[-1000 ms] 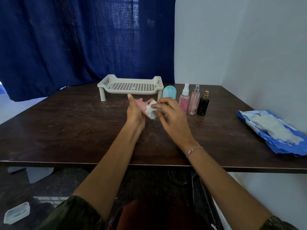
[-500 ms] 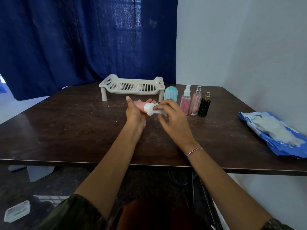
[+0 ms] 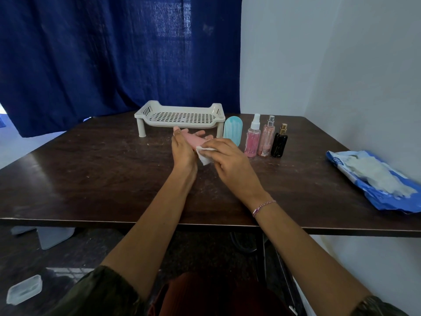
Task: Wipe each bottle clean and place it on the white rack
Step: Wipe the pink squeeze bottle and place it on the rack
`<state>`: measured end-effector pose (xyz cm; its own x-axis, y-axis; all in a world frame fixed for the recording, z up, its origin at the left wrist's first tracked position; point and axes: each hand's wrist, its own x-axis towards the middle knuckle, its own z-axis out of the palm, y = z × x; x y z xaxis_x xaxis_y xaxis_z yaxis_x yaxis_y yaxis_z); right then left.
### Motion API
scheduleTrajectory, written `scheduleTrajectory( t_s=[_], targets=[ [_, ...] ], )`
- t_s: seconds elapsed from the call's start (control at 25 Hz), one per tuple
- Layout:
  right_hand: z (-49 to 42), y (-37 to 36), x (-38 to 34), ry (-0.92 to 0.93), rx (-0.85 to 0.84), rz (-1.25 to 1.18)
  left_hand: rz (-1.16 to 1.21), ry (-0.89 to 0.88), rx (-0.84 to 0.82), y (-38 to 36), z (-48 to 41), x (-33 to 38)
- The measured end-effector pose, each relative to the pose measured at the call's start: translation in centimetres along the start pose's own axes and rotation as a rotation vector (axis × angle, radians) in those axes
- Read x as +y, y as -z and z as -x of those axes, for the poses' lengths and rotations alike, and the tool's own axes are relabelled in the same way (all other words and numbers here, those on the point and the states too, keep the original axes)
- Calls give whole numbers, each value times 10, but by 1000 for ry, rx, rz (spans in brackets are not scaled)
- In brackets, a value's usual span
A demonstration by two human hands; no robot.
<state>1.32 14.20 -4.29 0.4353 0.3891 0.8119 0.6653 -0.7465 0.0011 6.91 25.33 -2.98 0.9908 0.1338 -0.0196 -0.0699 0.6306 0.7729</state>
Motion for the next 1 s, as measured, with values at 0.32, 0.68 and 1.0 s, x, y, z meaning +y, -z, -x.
scheduleTrajectory(
  t_s=[0.32,0.68,1.0],
  targets=[
    [1,3,8,-374,-13,-177,-190,-174,-34,3,0,-4],
    [3,-6,7,-368,-97,-216,-229,-294,-106,-1,6,-5],
    [3,2,14,-817,-129,-709,-169,-235,-225,-4,9,-4]
  ],
)
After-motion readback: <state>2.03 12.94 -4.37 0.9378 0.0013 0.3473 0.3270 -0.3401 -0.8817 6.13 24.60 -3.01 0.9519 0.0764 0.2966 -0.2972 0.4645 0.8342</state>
